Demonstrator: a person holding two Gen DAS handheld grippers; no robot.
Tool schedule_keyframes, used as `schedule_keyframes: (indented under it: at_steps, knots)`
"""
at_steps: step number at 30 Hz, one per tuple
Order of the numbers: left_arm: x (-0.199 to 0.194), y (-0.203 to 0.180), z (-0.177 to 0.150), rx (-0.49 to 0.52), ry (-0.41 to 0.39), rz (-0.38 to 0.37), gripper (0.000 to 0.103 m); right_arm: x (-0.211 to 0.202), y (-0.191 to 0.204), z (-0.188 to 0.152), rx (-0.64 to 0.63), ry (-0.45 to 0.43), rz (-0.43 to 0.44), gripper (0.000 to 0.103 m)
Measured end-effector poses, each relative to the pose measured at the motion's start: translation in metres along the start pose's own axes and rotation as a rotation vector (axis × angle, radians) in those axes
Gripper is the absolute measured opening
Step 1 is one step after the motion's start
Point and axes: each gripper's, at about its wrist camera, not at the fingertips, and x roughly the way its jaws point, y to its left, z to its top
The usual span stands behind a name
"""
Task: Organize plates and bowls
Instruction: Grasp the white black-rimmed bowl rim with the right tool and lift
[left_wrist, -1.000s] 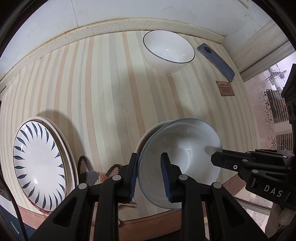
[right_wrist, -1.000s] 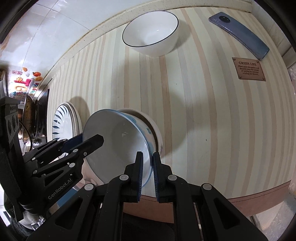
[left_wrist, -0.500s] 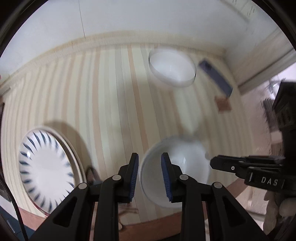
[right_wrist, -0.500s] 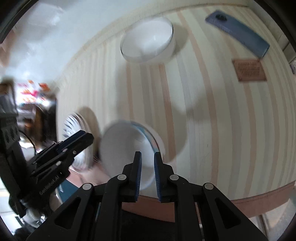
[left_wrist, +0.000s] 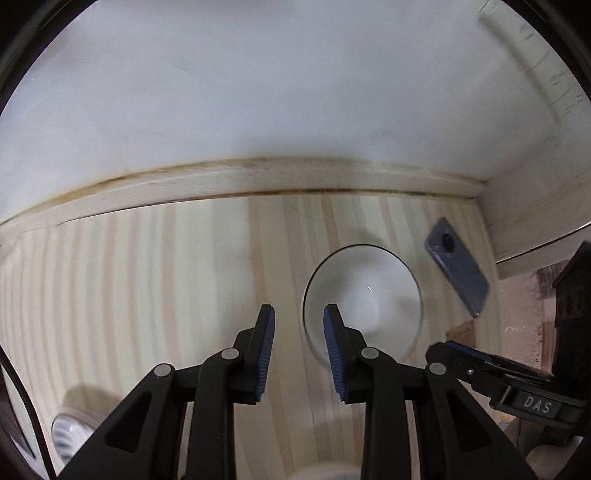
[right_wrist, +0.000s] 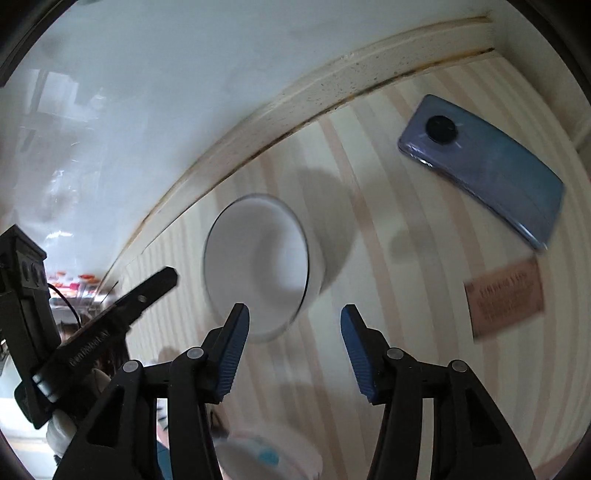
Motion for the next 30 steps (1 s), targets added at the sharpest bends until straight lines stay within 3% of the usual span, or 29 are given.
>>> schedule_keyframes:
  at_steps: [3,4,5,7,14,21,30]
  knots:
    - [0.028,-0.005,0.009,0.024,0.045,0.005,0.025,0.023,-0.004,0.016,0.009,0.023,-0.013,0.054]
    - [0.036,-0.007,0.009,0.03,0.06,-0.002,0.025,0.03,-0.004,0.019,0.011,0.033,-0.015,0.048]
    - [0.042,-0.008,0.009,0.035,0.07,-0.008,0.025,0.035,-0.004,0.02,0.008,0.039,-0.013,0.031]
    - [0.049,-0.01,0.008,0.042,0.074,-0.041,0.024,0.043,-0.002,0.025,-0.005,0.047,-0.048,0.021]
    - [0.046,-0.015,0.005,0.04,0.061,-0.03,0.024,0.04,0.006,0.021,-0.012,0.051,-0.06,0.017]
    - [0.003,-0.017,-0.005,0.061,0.024,-0.041,0.024,0.014,0.028,0.009,-0.035,0.026,-0.057,0.017]
    - [-0.068,-0.025,-0.046,0.103,-0.019,-0.056,0.024,-0.048,0.059,-0.053,-0.067,-0.018,-0.046,0.017]
